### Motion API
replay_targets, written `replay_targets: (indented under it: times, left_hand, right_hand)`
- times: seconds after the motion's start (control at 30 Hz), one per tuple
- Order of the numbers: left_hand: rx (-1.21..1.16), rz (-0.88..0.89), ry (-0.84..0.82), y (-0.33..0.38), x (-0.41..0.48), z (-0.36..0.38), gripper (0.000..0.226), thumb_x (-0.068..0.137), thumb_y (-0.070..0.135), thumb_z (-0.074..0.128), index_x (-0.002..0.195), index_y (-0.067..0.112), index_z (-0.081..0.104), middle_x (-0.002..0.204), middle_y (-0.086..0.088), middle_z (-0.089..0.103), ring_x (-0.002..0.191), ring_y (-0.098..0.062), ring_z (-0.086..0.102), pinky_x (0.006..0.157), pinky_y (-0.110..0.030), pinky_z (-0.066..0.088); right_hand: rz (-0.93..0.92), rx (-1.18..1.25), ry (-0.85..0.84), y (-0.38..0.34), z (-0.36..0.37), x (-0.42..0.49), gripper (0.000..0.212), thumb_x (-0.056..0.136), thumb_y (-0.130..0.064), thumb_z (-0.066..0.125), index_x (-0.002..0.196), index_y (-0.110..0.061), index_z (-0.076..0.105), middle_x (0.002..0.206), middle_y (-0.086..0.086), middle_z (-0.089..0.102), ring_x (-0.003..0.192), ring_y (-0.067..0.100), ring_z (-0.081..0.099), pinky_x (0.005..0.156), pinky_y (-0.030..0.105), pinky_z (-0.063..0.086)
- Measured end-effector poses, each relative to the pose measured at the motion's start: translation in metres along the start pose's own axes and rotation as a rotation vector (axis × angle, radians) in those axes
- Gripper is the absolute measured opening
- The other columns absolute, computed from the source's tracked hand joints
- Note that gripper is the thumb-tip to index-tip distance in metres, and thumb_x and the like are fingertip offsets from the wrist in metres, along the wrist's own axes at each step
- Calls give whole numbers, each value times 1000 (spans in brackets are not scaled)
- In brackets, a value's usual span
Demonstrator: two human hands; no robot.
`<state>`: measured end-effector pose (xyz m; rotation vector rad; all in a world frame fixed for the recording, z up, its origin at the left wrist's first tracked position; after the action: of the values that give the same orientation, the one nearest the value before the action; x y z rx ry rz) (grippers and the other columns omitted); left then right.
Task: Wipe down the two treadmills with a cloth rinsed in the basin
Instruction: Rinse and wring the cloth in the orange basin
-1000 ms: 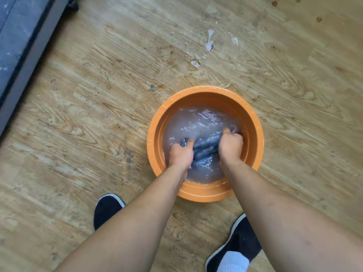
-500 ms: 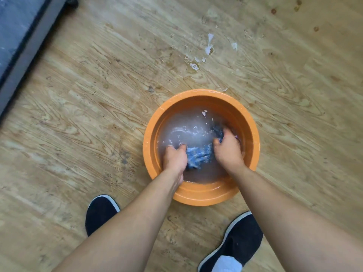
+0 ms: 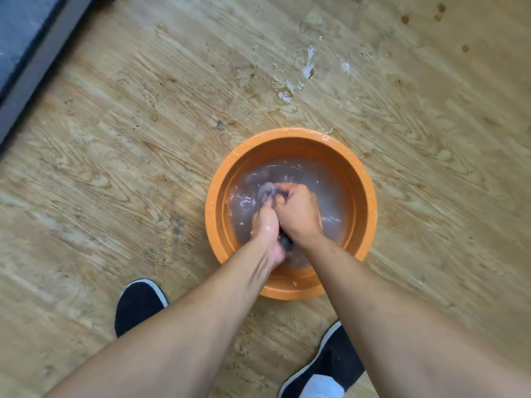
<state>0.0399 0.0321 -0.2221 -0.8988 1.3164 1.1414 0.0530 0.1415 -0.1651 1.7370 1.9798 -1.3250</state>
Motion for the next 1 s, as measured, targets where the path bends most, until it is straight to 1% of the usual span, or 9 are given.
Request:
replay_targets:
  times: [0.2,0.3,0.37,0.47,0.53,0.6,0.77,0.9,1.0]
  left_hand:
    - [287,247,-108,27,-32,8,26,108,32,59,107,10,74,98,-15,77,91,-28,73,86,-40,58]
    - [402,384,-46,54,-36,-2,11,96,26,73,97,15,76,91,-6,80,86,-25,75,87,-40,58]
    - [534,491,105,76,-31,-17,23,96,25,73,118,20,73,112,-2,79,106,-26,74,102,-47,57]
    - [797,499,216,83,-13,-25,60,101,29,68,156,21,45,153,-5,56,140,-30,53,120,-46,41]
    - [773,404,119,70,10,-17,48,103,28,64,149,23,52,143,-8,64,127,-34,62,103,-42,52]
    - [633,302,-3,53,21,-6,18,105,25,58,119,21,68,108,-9,76,95,-34,72,74,-37,56]
    - [382,125,-34,36,17,3,24,109,28,48,105,13,67,93,-12,73,84,-27,72,67,-32,61]
    - [404,236,41,43,17,-10,47,87,54,58,107,14,72,108,-17,77,103,-35,75,96,-57,60]
    - [530,355,53,56,4,-15,62,81,70,57,111,18,73,112,-8,77,105,-28,73,103,-48,56]
  right_hand:
    - [113,51,-60,31,5,32,30,93,-14,59,63,-16,57,63,-4,56,73,23,54,63,29,40]
    - [218,114,49,56,-8,35,23,102,-18,54,94,-4,71,97,22,71,95,37,65,78,36,44]
    - [307,160,105,69,-18,29,34,105,-22,52,116,7,66,119,27,68,114,41,63,89,38,45]
    - [248,207,167,70,-28,22,35,103,-33,54,83,-8,65,83,12,67,85,34,61,75,39,40]
    - [132,204,122,50,-21,9,47,103,-39,57,63,-15,48,60,-1,48,63,25,46,63,39,32]
    - [4,211,42,29,-3,-2,43,105,-39,56,69,-16,51,69,-1,53,66,20,49,63,38,35]
    - [-62,70,44,12,18,4,19,109,-31,48,106,-19,62,105,15,69,98,34,62,80,40,44]
    - [16,100,-27,7,21,32,14,102,-21,54,93,-18,65,96,14,71,91,29,60,75,30,38]
    - [107,175,-75,18,31,41,19,94,-18,59,78,-11,64,85,13,72,85,33,66,73,37,51]
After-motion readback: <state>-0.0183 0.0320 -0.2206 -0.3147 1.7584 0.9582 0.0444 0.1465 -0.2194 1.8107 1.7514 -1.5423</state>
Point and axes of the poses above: each hand's wrist, its own x-axis towards the middle knuckle, its own z-axis out of the palm, y = z × x, the point moved 10 cm from there along x, towards the middle knuckle
